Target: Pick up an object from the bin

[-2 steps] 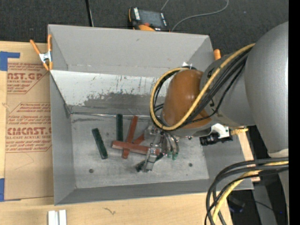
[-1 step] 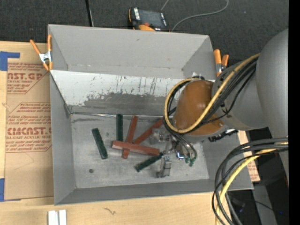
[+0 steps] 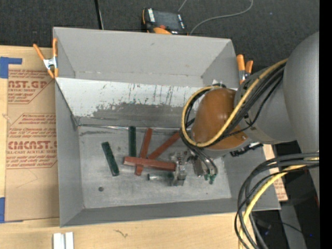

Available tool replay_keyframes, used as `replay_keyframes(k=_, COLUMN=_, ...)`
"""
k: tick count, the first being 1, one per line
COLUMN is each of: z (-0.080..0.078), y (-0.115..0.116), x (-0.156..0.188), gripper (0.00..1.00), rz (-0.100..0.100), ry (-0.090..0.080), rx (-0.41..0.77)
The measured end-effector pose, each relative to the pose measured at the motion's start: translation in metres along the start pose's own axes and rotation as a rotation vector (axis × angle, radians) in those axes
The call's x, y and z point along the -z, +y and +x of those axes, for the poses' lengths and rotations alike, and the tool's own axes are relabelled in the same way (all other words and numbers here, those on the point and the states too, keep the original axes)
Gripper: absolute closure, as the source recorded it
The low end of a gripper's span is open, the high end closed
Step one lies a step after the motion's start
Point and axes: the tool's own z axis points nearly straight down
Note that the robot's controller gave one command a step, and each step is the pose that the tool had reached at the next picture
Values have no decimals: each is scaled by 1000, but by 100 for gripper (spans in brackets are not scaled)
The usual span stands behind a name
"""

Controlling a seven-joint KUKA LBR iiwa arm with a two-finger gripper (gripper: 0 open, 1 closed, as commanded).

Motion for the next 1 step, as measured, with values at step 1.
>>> replay_keyframes(k=1, z=-5, y=56, x=207, gripper=100, rz=0, ry=-12, rx=247)
